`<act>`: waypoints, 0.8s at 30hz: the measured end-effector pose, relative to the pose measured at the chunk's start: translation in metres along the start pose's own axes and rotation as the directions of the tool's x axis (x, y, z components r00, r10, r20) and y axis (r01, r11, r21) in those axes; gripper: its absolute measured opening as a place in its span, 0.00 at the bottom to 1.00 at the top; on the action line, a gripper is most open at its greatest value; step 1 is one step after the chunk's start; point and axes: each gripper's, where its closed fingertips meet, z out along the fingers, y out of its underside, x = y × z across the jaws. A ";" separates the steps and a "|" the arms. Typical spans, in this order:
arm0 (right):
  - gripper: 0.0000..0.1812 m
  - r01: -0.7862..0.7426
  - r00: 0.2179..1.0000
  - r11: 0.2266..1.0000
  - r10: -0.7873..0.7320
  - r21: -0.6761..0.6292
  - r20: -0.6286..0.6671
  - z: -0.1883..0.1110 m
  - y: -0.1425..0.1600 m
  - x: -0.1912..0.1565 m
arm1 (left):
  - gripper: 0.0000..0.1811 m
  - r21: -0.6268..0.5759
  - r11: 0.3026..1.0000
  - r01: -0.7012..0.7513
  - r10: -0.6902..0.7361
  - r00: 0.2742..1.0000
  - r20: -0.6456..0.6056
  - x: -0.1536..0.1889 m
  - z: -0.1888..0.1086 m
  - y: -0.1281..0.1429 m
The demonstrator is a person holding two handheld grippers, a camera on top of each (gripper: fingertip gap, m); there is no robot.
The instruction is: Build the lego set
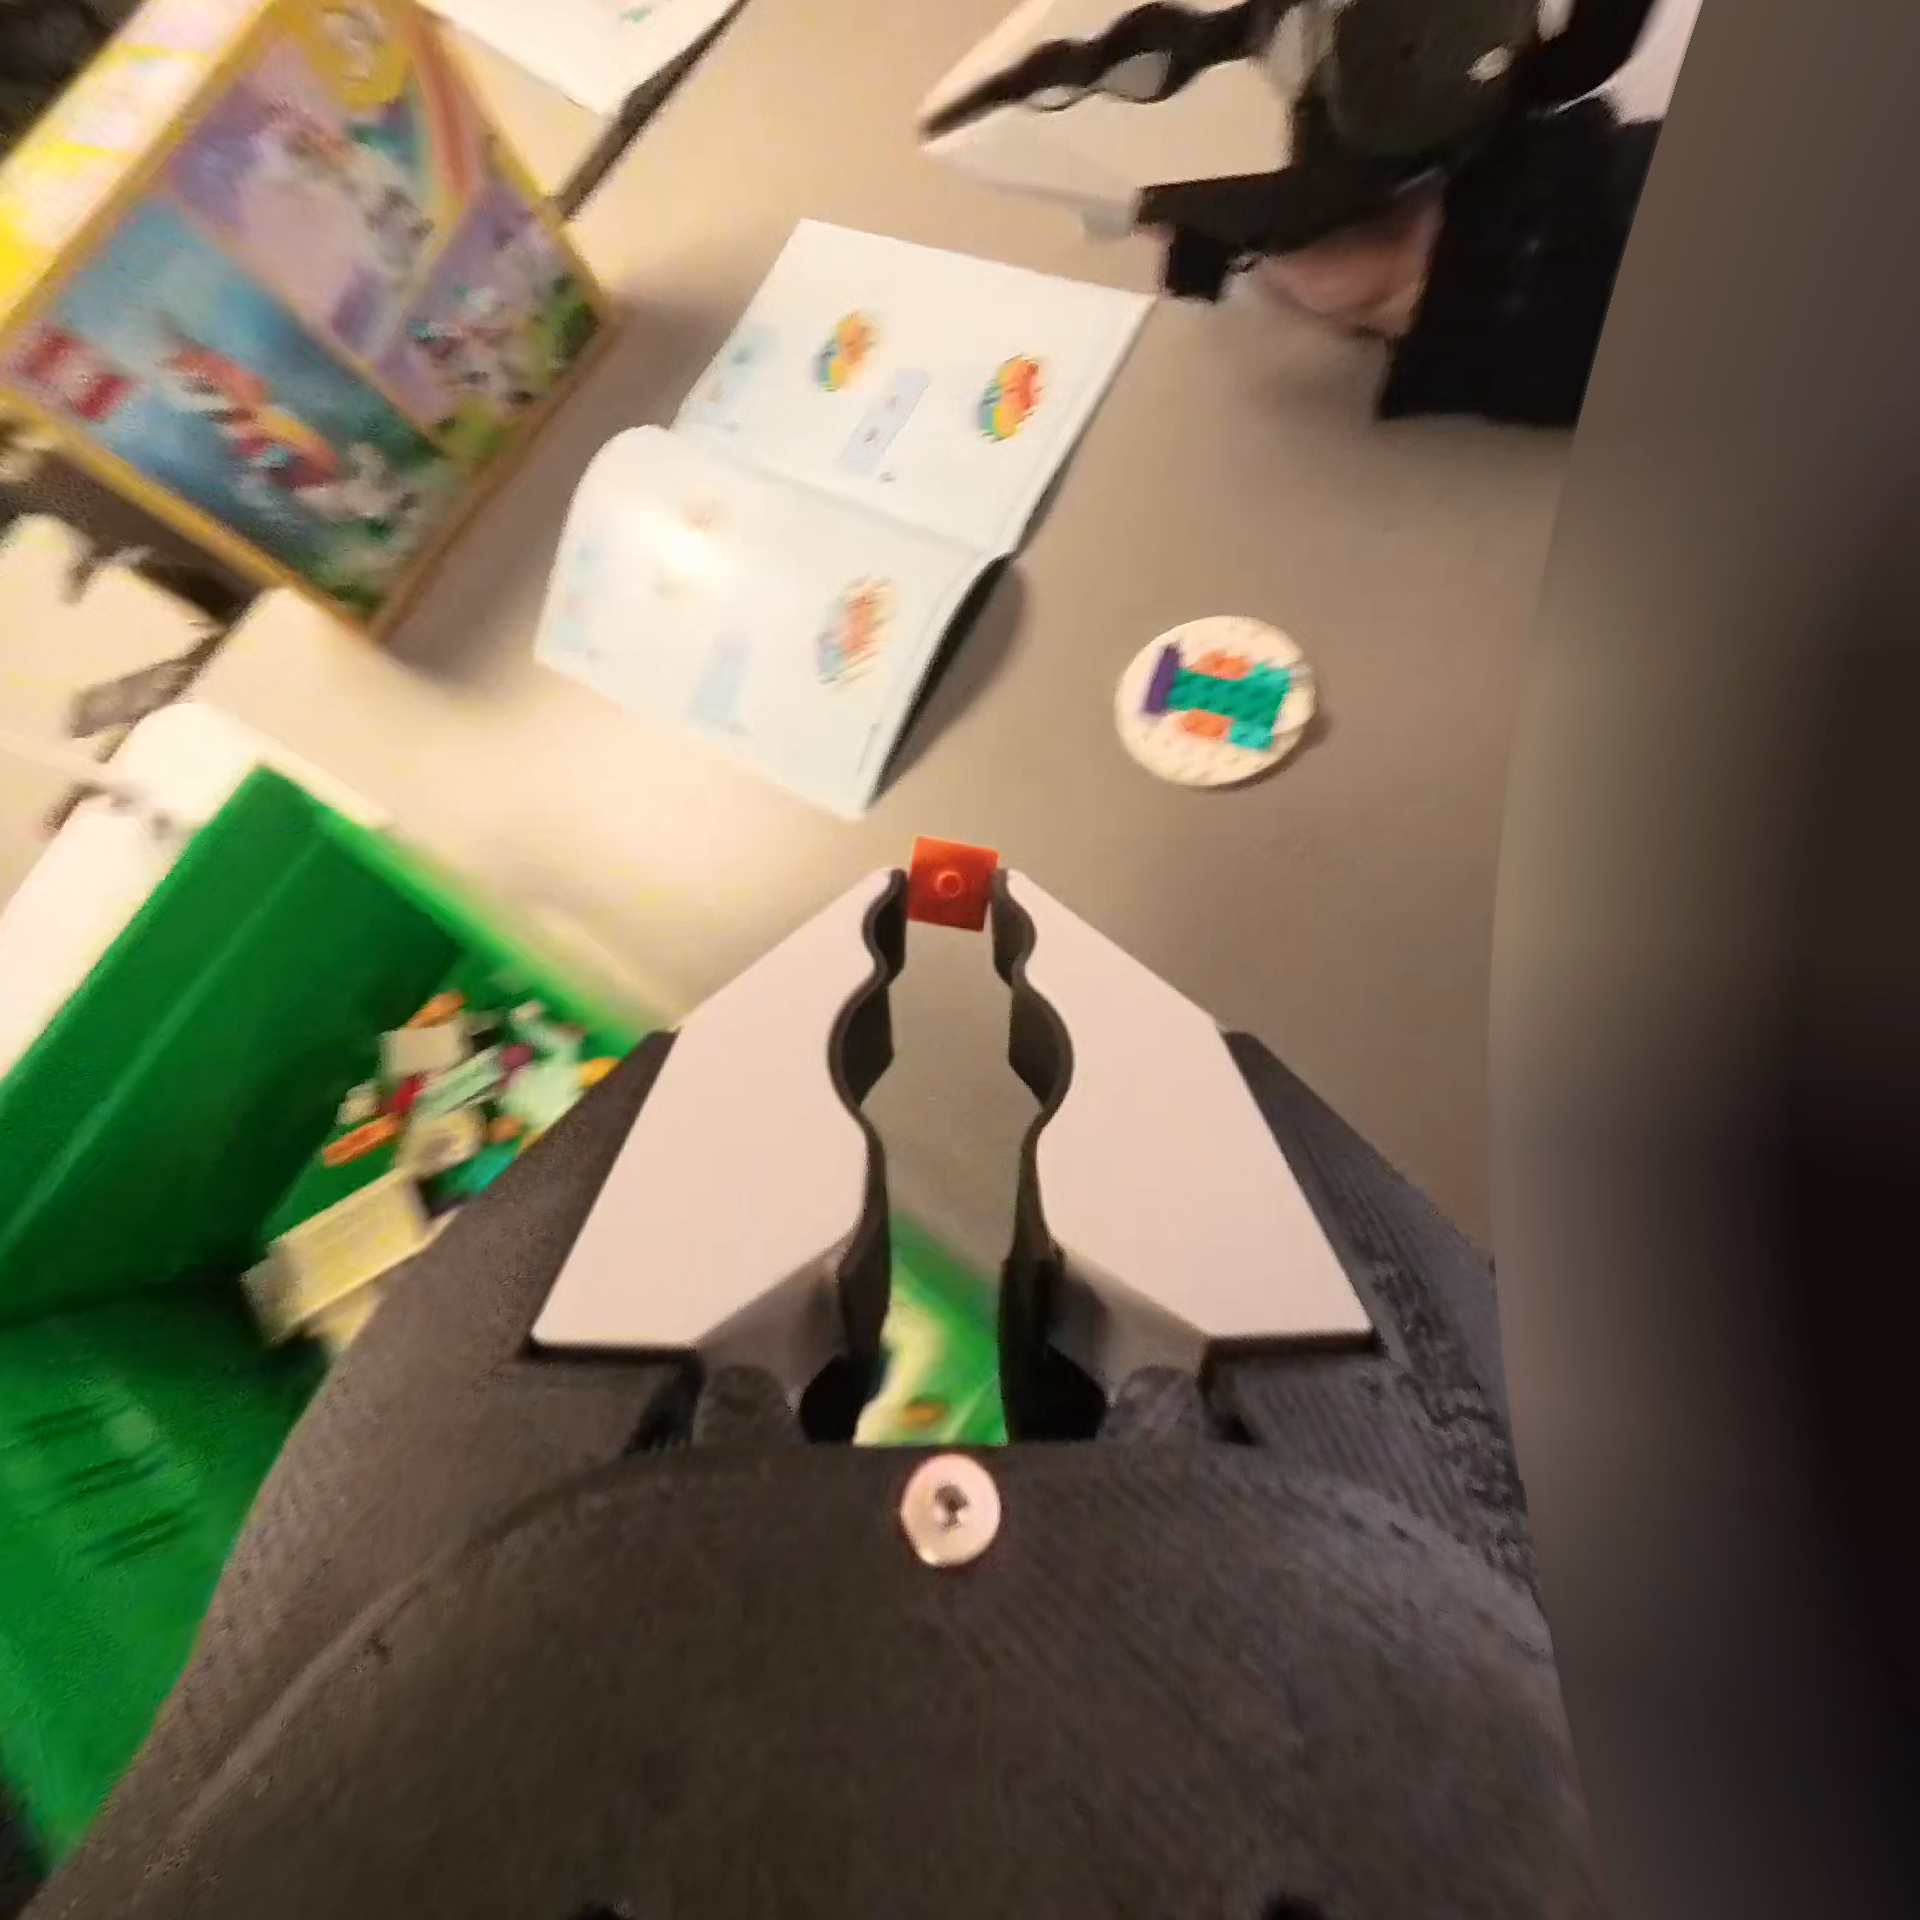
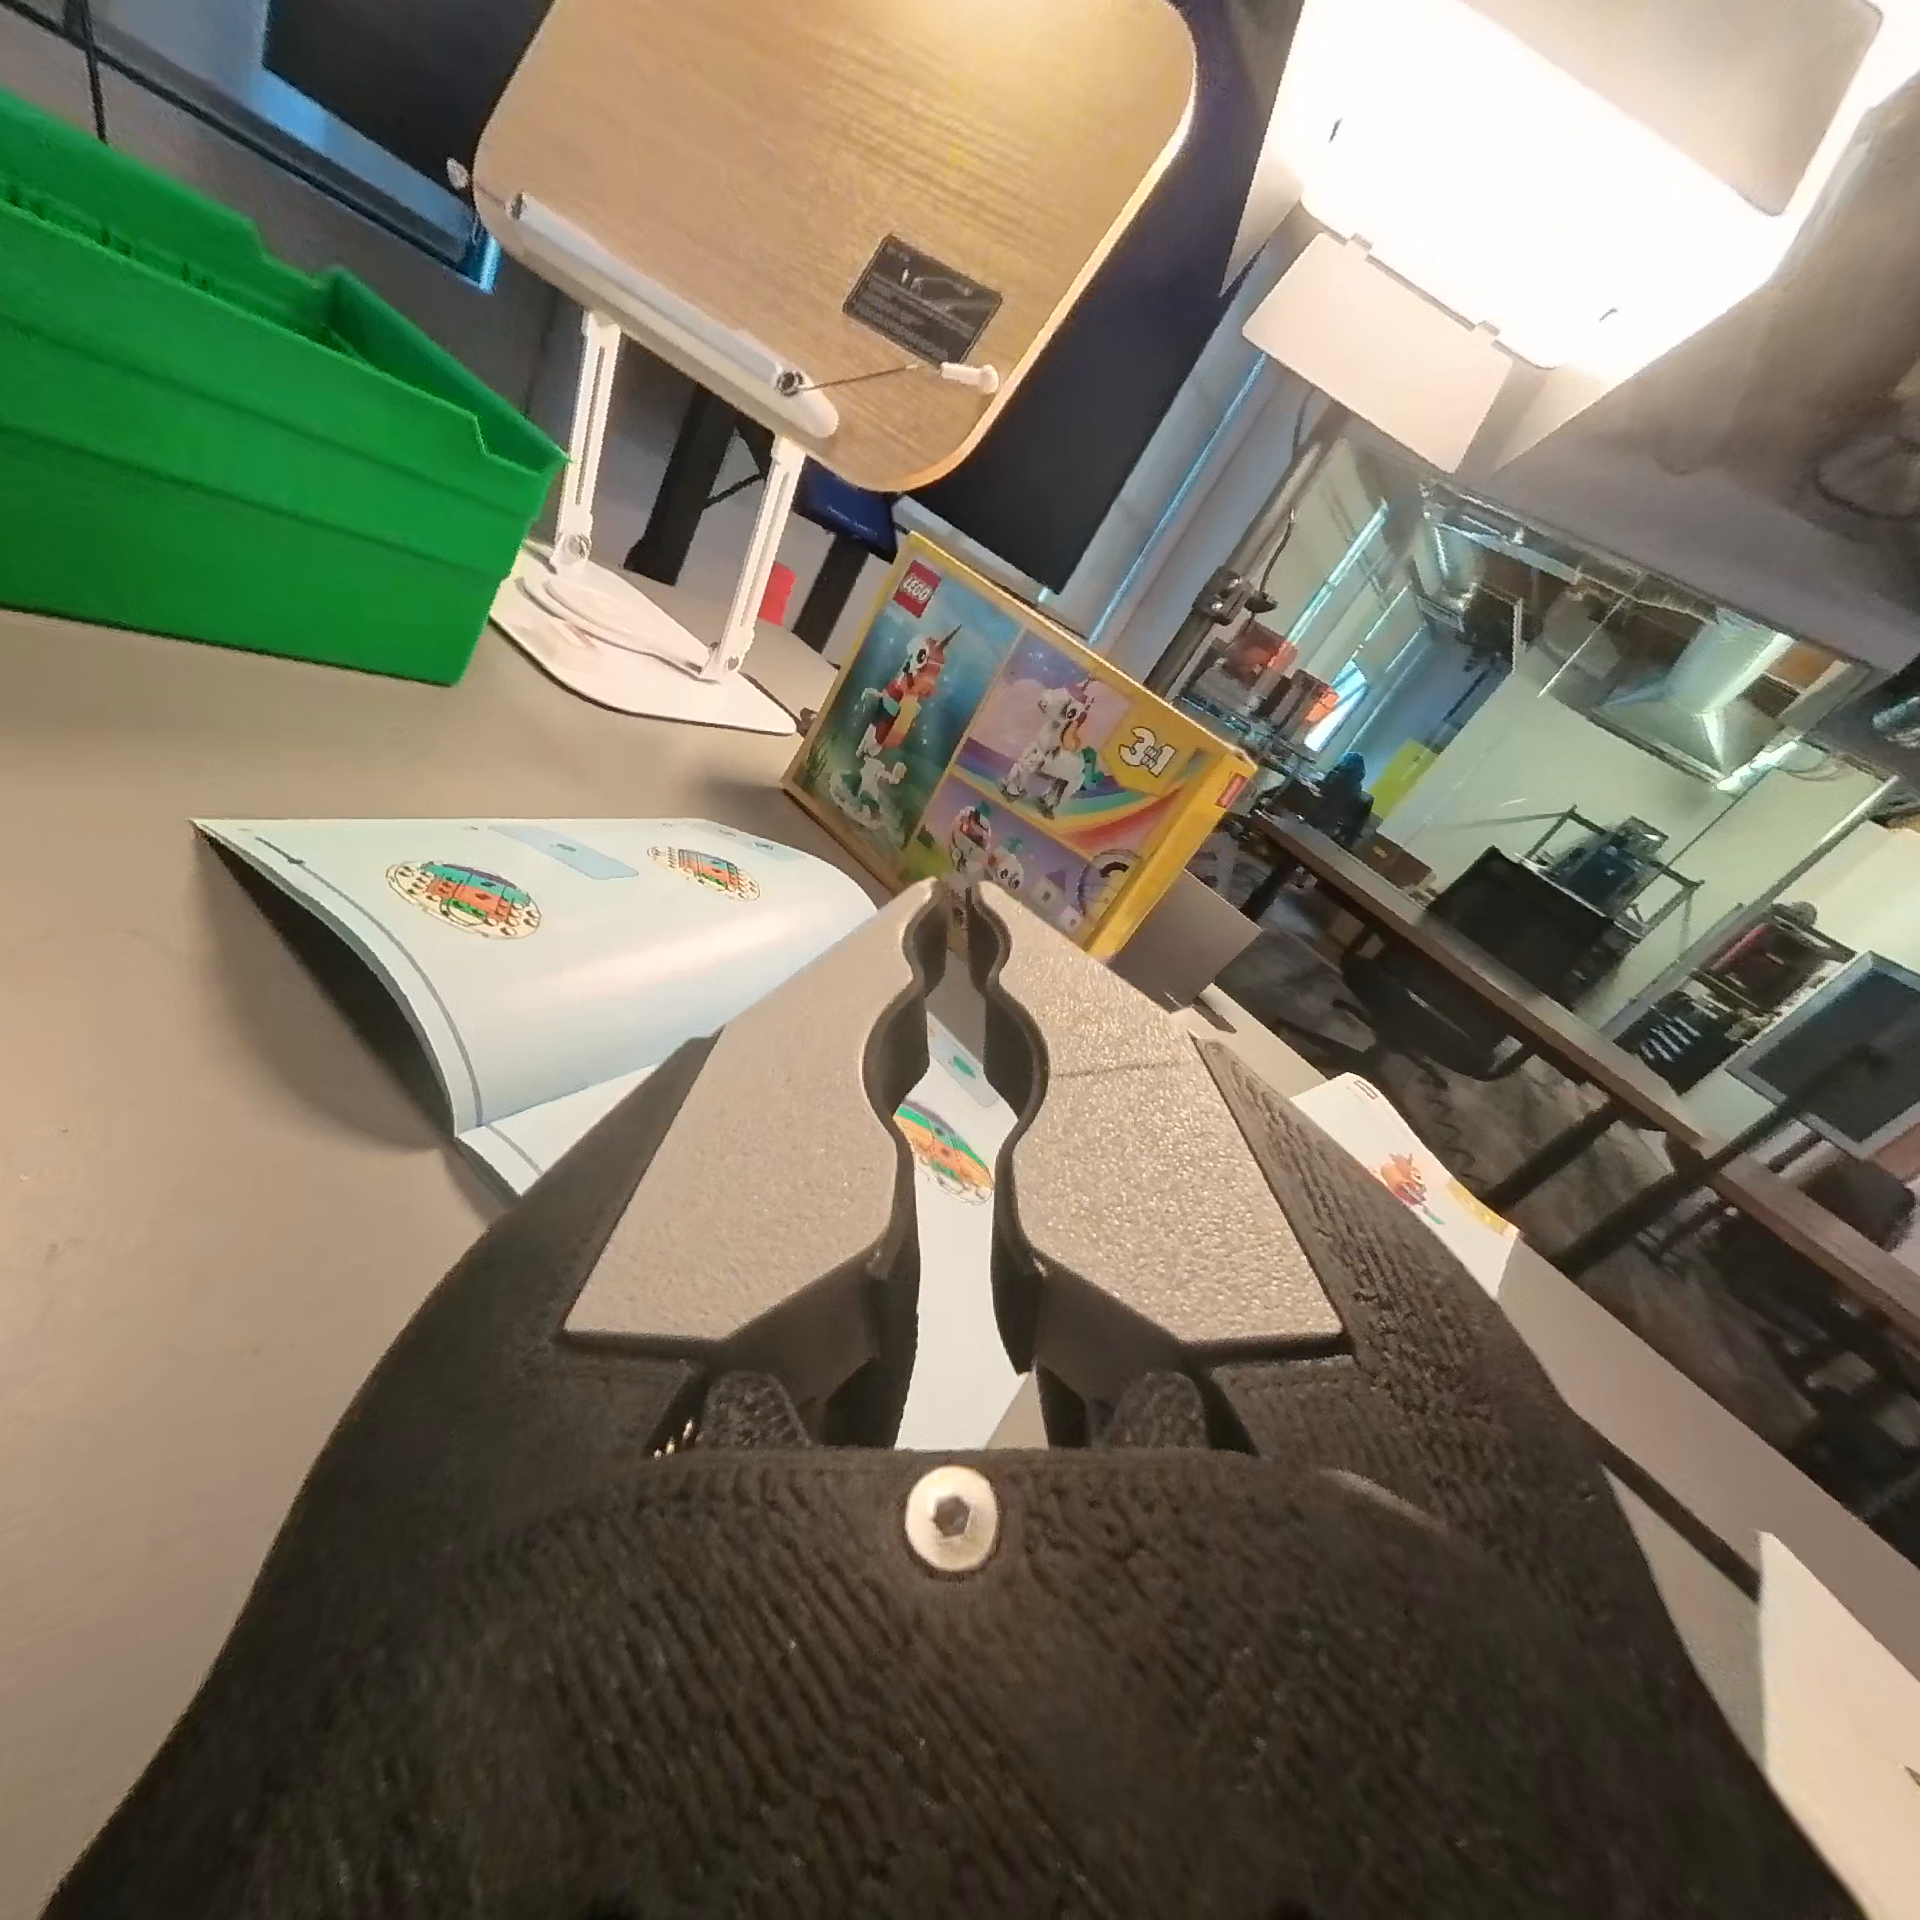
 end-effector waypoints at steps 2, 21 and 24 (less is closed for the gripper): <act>0.01 -0.021 1.000 1.000 0.021 0.013 0.001 -0.001 -0.002 0.001 | 0.08 -0.042 0.999 0.028 -0.031 0.997 -0.076 0.030 0.025 -0.002; 0.01 -0.039 0.999 0.999 0.038 0.032 0.015 -0.002 -0.005 -0.001 | 0.29 -0.247 0.957 0.154 -0.168 0.985 -0.037 0.042 0.134 0.037; 0.01 -0.029 1.000 0.999 0.029 0.039 0.007 -0.004 -0.006 0.000 | 0.41 -0.114 0.980 0.162 -0.168 0.985 -0.043 0.045 0.117 0.016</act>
